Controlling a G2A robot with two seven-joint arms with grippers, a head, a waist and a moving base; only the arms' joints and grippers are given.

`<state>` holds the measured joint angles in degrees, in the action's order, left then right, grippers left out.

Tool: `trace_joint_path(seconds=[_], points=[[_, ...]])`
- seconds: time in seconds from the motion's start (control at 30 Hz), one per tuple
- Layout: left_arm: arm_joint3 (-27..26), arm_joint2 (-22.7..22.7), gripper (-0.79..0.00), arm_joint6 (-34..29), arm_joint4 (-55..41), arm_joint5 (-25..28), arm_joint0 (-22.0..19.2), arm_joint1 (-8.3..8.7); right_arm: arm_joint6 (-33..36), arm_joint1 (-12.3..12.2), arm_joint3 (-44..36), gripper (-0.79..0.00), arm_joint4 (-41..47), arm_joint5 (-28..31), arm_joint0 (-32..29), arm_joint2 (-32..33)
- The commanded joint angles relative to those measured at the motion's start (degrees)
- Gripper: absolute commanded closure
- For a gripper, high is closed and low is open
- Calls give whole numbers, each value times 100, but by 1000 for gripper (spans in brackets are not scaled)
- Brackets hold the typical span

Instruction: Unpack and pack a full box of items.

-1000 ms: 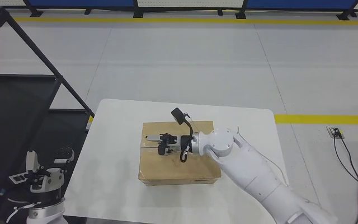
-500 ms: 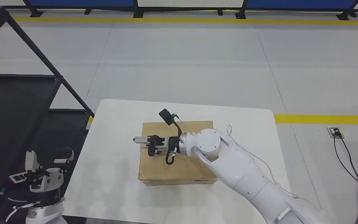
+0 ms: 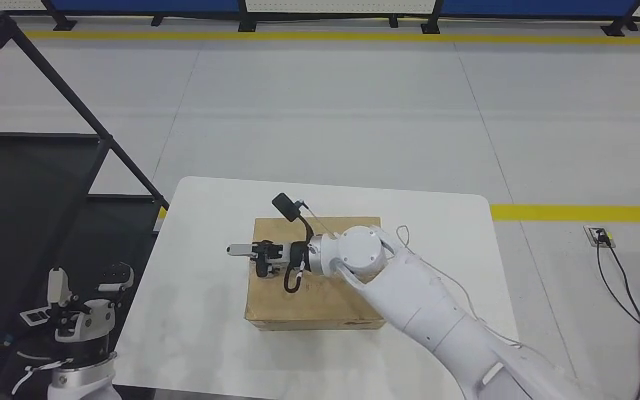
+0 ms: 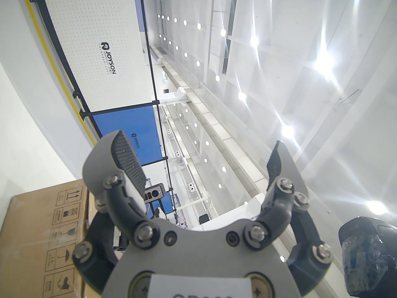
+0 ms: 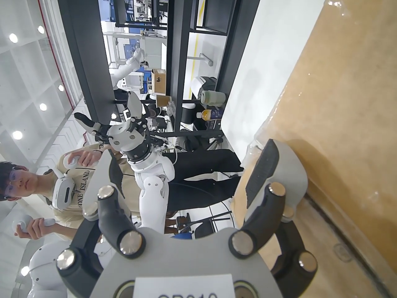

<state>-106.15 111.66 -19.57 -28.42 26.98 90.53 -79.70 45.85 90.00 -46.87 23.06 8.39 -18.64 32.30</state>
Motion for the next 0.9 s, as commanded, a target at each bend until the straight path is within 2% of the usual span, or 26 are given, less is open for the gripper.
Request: trace_joint_path(seconds=[0.0,0.17,0.37,0.6,0.87], points=[[-12,-19,-785,2,26,-17,-12,5,-29,26,49,-785,-1,69,-4,30],[-31,-68,-785,13,87,-35,-30,15,150,72,214,-785,-49,39,61,104],[-45,-154,-785,31,144,-85,-67,26,638,-102,196,-785,-193,107,-14,438],[-66,-310,-785,44,297,-180,-178,41,963,-566,-503,-785,-549,65,-583,1180],[-103,-527,-785,62,520,-283,-305,58,947,-1197,-2314,-785,-1209,-177,-1834,2505]])
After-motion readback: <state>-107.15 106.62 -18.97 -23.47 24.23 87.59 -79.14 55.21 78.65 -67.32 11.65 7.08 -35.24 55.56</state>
